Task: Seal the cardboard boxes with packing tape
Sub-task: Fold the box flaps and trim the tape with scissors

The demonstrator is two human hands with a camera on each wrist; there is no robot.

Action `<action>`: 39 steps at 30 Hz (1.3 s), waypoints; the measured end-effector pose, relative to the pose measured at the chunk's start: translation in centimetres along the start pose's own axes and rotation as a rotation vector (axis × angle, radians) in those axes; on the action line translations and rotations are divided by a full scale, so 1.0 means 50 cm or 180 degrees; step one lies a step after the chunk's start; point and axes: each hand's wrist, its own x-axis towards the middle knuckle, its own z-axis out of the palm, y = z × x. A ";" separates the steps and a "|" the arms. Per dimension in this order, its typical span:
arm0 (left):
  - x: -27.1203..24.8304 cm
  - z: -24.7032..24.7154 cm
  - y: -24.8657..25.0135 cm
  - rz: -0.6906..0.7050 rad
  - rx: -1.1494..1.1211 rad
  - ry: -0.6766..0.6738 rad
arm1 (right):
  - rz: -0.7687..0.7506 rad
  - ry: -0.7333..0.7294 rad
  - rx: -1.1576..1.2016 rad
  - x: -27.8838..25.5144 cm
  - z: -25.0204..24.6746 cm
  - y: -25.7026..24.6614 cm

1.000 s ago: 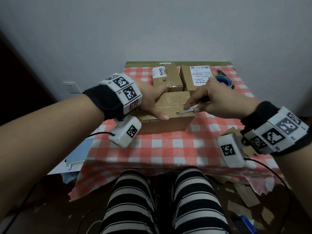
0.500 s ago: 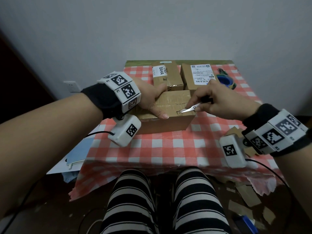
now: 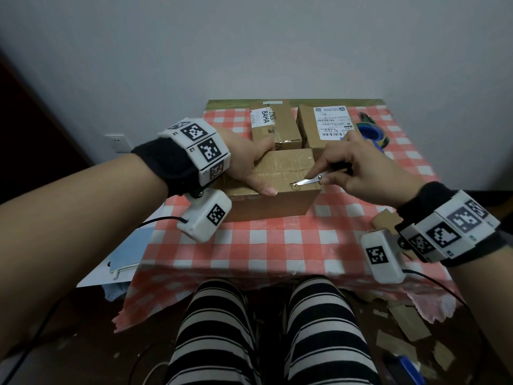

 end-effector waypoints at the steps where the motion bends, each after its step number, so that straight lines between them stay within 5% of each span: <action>1: 0.000 0.000 0.000 0.0002 0.0008 0.0001 | -0.0029 0.0025 -0.0013 -0.001 0.001 0.001; 29: 0.003 -0.003 -0.003 0.0048 -0.0116 -0.0058 | -0.0507 0.0828 -0.0102 -0.020 0.039 0.027; 39: 0.001 -0.003 -0.002 0.0015 -0.0100 -0.0028 | -0.0915 0.0627 -0.1550 -0.015 0.000 -0.024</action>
